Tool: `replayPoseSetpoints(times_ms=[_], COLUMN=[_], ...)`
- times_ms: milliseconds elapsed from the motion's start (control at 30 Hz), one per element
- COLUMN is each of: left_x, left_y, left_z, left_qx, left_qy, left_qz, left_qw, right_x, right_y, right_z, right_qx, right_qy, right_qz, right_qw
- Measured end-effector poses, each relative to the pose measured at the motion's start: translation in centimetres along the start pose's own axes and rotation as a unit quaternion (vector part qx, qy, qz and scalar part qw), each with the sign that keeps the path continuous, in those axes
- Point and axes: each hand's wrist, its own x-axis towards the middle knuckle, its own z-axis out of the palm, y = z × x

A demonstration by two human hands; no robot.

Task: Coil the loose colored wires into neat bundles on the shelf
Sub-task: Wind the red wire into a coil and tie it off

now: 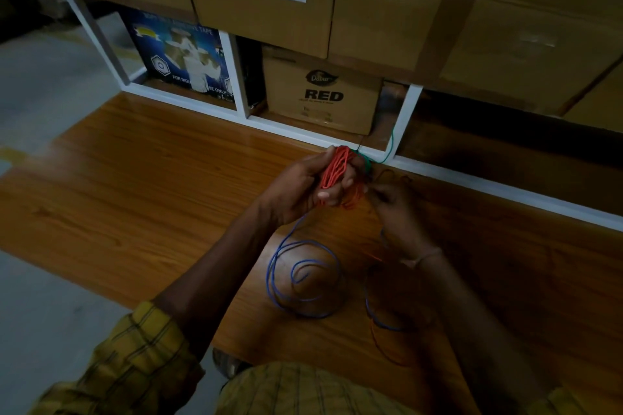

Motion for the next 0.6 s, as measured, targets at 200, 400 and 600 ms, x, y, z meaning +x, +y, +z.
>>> replayPoseSetpoints(times_ms=[200,400,600], left_x=[0.9,1.6,2.1], left_y=[0.0,0.3,0.4], left_z=[0.6,1.0,-0.1], left_qx=[-0.034,-0.151,-0.244], left_qy=[0.088,0.104,0.103], left_qz=[-0.011,-0.012,0.006], left_qw=[0.995,0.983,0.964], right_x=[-1.9,-3.8,-5.0], right_y=[0.3,-2.2,-4.3], right_z=[1.9,1.2,0.2], right_qx=[-0.064,-0.068,-0.005], right_qy=[0.067,0.104,0.049], right_qz=[-0.064,-0.104,-0.111], right_qw=[0.994,0.987,0.993])
